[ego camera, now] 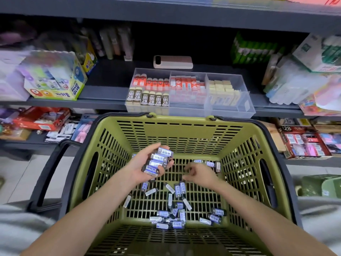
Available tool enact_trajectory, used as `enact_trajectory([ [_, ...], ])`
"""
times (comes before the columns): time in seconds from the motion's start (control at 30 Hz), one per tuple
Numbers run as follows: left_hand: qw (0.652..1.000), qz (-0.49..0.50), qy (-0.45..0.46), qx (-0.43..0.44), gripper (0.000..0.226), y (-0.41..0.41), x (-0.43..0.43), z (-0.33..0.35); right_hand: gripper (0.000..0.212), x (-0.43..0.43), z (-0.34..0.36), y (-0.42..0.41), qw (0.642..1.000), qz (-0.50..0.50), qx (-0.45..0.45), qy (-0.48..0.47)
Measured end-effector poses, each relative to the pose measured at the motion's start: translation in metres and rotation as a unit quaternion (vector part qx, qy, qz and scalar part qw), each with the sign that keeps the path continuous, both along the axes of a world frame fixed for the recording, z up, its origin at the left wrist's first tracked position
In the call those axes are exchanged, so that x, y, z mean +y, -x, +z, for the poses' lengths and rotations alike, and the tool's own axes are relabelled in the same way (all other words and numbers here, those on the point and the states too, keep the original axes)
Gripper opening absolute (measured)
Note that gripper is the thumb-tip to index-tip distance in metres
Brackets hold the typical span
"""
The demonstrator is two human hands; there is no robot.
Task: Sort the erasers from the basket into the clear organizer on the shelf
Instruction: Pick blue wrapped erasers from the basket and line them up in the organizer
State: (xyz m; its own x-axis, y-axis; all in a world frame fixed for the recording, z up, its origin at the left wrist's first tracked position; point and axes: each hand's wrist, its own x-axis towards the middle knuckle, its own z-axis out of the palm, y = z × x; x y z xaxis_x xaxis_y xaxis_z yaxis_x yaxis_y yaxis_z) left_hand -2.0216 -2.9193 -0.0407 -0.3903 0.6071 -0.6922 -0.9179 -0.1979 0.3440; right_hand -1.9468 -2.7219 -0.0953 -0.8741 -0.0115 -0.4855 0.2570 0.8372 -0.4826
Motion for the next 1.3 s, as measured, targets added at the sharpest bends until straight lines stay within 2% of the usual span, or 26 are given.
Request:
enact_trajectory([
  [0.1,1.0,0.003,-0.007,0.022,0.03,0.003,-0.003,0.005,0.063,-0.012,-0.026,-0.009,0.992,0.097,-0.019,-0.078],
  [0.17,0.999,-0.006,-0.011,0.035,0.027,0.005,-0.005,0.008,0.067,-0.017,-0.035,-0.011,0.987,0.123,-0.009,-0.102],
  [0.37,0.997,-0.043,0.029,0.056,0.018,0.008,-0.01,0.013,0.044,-0.023,-0.049,-0.011,0.991,0.122,0.003,-0.049],
  [0.53,0.988,-0.062,0.11,0.085,0.01,0.008,-0.012,0.011,0.041,-0.027,-0.05,-0.014,0.993,0.121,-0.007,-0.012],
  [0.7,0.937,-0.131,0.259,0.196,0.03,0.001,-0.015,-0.001,0.037,-0.032,-0.048,-0.019,0.995,0.087,-0.026,0.048],
  [0.87,0.89,-0.2,0.337,0.234,0.026,-0.006,-0.016,-0.012,0.031,-0.031,-0.044,-0.018,0.994,0.065,-0.048,0.072],
  [1.0,0.882,-0.223,0.346,0.229,0.031,-0.009,-0.015,-0.022,0.026,-0.032,-0.042,-0.024,0.991,0.076,-0.046,0.105],
  [1.1,0.876,-0.245,0.341,0.237,0.035,-0.008,-0.016,-0.023,0.024,-0.031,-0.032,-0.023,0.989,0.032,-0.045,0.14],
  [1.17,0.878,-0.256,0.322,0.243,0.037,-0.004,-0.018,-0.022,0.02,-0.025,-0.014,-0.012,0.98,-0.053,-0.035,0.188],
  [1.23,0.889,-0.255,0.29,0.248,0.035,0.0,-0.019,-0.017,0.019,-0.019,0.014,0.005,0.95,-0.14,-0.022,0.277],
  [1.3,0.907,-0.241,0.243,0.245,0.031,0.002,-0.018,-0.007,0.02,-0.016,0.046,0.019,0.91,-0.186,0.0,0.372],
])
